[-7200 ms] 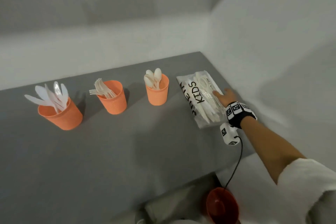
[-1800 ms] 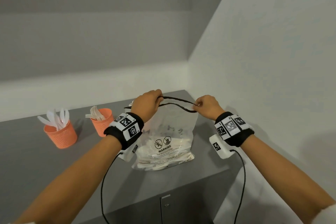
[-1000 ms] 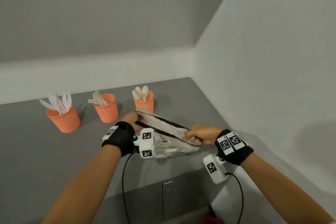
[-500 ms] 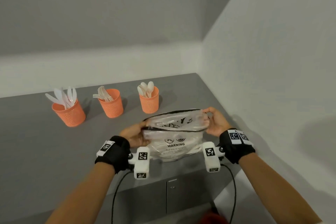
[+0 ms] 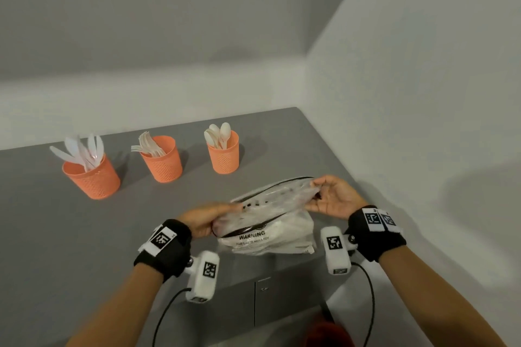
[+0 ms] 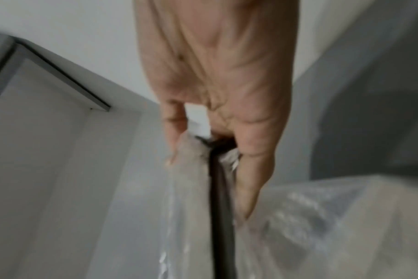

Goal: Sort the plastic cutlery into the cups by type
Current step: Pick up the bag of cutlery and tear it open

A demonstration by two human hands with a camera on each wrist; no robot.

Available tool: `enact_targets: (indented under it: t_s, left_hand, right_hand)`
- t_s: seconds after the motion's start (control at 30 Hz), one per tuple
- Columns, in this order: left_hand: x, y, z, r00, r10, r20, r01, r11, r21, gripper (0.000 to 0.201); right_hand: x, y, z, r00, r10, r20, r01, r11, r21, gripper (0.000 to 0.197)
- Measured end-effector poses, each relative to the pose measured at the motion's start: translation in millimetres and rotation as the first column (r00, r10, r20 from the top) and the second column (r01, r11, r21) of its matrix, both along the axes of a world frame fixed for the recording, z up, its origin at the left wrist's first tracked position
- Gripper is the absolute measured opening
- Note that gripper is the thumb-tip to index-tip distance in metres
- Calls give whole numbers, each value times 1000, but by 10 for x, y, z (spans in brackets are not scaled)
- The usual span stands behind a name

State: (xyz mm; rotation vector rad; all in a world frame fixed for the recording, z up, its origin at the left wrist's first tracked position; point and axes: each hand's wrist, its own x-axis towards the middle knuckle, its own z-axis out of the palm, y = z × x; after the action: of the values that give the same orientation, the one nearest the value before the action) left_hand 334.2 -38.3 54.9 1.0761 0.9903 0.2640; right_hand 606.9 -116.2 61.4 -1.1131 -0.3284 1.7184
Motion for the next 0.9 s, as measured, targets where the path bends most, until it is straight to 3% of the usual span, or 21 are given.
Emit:
enact_targets:
  t_s: [0.07, 0.13, 0.17, 0.23, 0.33, 0.43, 0.57, 0.7, 0.77, 0.8, 0.87, 0.9]
  left_hand:
    - [-58, 3, -25, 971, -203, -125, 217, 970, 112, 24]
    - [-79, 25, -46, 938, -228, -260, 272, 951, 148, 34]
    - [-95, 34, -54, 942, -199, -271, 239, 963, 122, 36]
    - [-137, 79, -79, 988, -36, -150, 34, 999, -12, 23]
    - [-234, 197, -97, 961, 269, 65, -242, 930, -275, 22]
    - [-205, 258, -44, 889, 417, 187, -339, 877, -341, 35]
    - [-31, 231, -19, 826, 513, 236, -402, 828, -391, 53]
    - [-5, 235, -125, 772, 608, 186, -475, 746, -467, 31]
    - [-49, 232, -206, 805, 579, 133, -498, 779, -381, 27]
    - [-70, 238, -260, 821, 564, 88, -527, 808, -263, 27]
    - [-106, 236, -343, 858, 513, -11, -505, 849, 152, 49]
    - [-131, 231, -370, 890, 449, -78, -391, 840, 375, 65]
  right_hand:
    - [-84, 77, 1, 995, -67, -68, 66, 998, -10, 46]
    - [-207, 150, 29, 986, -136, -99, 130, 989, -73, 28]
    - [-254, 180, 33, 977, -176, -117, 164, 981, -105, 25]
    - [-301, 220, 38, 965, -227, -135, 207, 967, -148, 24]
    - [-355, 254, 51, 967, -217, -133, 198, 970, -141, 24]
    - [-404, 318, 30, 980, -181, -85, 171, 978, -116, 24]
    - [-478, 386, -122, 995, -79, -53, 78, 997, -30, 36]
    - [-553, 411, -213, 996, 61, 69, -63, 998, 23, 43]
    - [-587, 396, -235, 960, 136, 244, -146, 989, 24, 51]
    - [-596, 386, -275, 918, 130, 375, -150, 988, 23, 57]
    - [-613, 343, -347, 752, 53, 657, -97, 995, 31, 71]
    - [-620, 319, -367, 646, 24, 763, -98, 994, 52, 76]
